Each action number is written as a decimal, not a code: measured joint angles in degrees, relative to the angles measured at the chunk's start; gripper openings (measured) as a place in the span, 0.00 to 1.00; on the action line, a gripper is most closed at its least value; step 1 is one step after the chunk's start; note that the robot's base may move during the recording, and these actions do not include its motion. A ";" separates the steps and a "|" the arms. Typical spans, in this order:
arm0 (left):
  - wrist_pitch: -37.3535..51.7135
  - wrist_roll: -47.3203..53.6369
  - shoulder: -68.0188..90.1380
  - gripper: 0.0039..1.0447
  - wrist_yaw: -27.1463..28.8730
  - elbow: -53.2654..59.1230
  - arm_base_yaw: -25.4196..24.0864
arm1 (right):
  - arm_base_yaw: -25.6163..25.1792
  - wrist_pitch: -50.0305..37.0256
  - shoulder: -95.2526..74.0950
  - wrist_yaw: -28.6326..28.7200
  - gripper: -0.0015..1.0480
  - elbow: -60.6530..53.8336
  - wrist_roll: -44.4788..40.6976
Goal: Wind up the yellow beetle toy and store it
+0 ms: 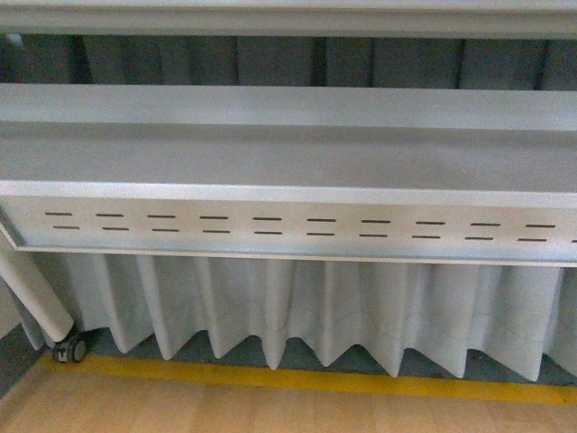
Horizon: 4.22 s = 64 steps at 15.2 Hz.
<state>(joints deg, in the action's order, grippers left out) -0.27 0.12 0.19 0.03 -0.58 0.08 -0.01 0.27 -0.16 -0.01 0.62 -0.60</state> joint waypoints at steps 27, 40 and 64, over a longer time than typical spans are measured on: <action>0.04 0.00 0.02 0.94 0.00 0.00 0.00 | 0.00 0.00 -0.02 -0.07 0.94 0.00 0.02; 0.02 -0.09 0.00 0.94 -0.07 0.00 0.00 | 0.00 -0.04 -0.02 -0.07 0.94 0.00 0.09; 0.04 -0.11 0.02 0.94 0.00 -0.02 0.00 | 0.00 -0.07 -0.04 0.00 0.94 0.00 0.17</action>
<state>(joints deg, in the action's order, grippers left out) -0.23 0.01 0.21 0.03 -0.60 0.08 -0.01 0.21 -0.21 -0.01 0.62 -0.43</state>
